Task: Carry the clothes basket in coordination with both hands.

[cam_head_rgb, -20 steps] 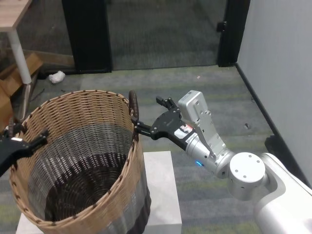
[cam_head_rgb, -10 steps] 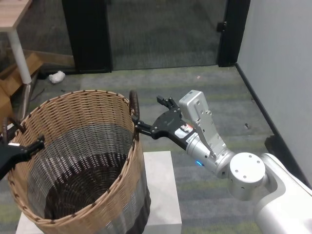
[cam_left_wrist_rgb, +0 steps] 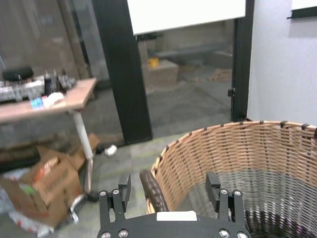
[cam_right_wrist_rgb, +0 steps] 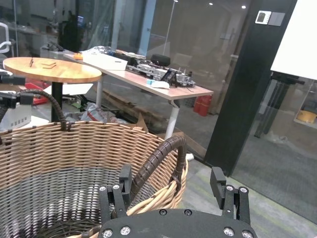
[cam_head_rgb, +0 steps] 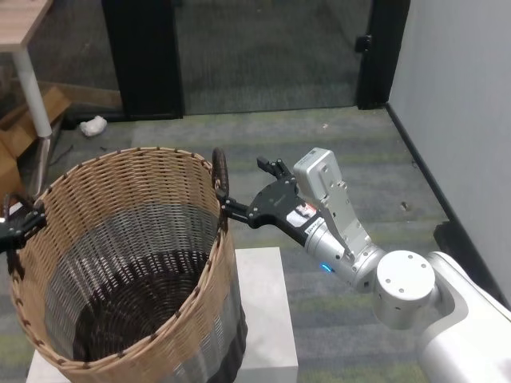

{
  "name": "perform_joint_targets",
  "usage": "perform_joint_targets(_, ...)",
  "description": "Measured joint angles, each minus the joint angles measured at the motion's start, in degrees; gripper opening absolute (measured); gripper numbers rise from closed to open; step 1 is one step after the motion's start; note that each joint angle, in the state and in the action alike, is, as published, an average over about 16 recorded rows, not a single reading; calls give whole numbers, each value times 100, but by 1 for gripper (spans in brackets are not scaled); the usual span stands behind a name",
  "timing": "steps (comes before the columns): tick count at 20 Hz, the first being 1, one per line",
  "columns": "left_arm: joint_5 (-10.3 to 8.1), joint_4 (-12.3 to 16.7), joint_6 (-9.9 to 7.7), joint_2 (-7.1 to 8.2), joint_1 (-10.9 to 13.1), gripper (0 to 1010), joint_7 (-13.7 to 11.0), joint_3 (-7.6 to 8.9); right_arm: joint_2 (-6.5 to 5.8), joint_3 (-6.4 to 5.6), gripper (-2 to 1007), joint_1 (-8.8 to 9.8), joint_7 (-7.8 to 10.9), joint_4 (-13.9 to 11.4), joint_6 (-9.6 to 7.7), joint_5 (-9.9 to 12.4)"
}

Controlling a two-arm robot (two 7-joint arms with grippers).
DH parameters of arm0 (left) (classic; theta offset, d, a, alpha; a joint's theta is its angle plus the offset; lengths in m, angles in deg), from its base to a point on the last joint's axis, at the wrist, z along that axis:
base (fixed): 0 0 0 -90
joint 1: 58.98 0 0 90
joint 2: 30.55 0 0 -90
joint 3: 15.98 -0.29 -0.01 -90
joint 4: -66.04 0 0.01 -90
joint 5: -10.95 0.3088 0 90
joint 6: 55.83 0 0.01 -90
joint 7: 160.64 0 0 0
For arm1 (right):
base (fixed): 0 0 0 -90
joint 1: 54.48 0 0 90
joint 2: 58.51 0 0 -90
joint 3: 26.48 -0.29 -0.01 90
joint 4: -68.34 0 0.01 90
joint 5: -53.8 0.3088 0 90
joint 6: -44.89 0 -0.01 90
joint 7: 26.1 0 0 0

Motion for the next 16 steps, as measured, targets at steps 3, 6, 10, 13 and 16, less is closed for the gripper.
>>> perform_joint_targets(3, 141, 52, 249, 56, -22, 1002, -124, 25, 24, -115, 1005, 72, -138, -91, 96, 25)
perform_joint_targets(6, 180, 21, 538, 109, -100, 1002, -360, 27, 55, -250, 1005, 155, -278, -204, 196, 60)
perform_joint_targets(10, 176, -59, 977, 173, -265, 1002, -753, 17, 109, -451, 1005, 277, -479, -382, 325, 104)
perform_joint_targets(13, 138, -142, 1271, 204, -440, 1002, -1066, -13, 157, -614, 1005, 372, -622, -535, 404, 132)
perform_joint_targets(16, 70, -229, 1522, 196, -623, 1002, -1329, -49, 195, -745, 1005, 450, -701, -694, 428, 138)
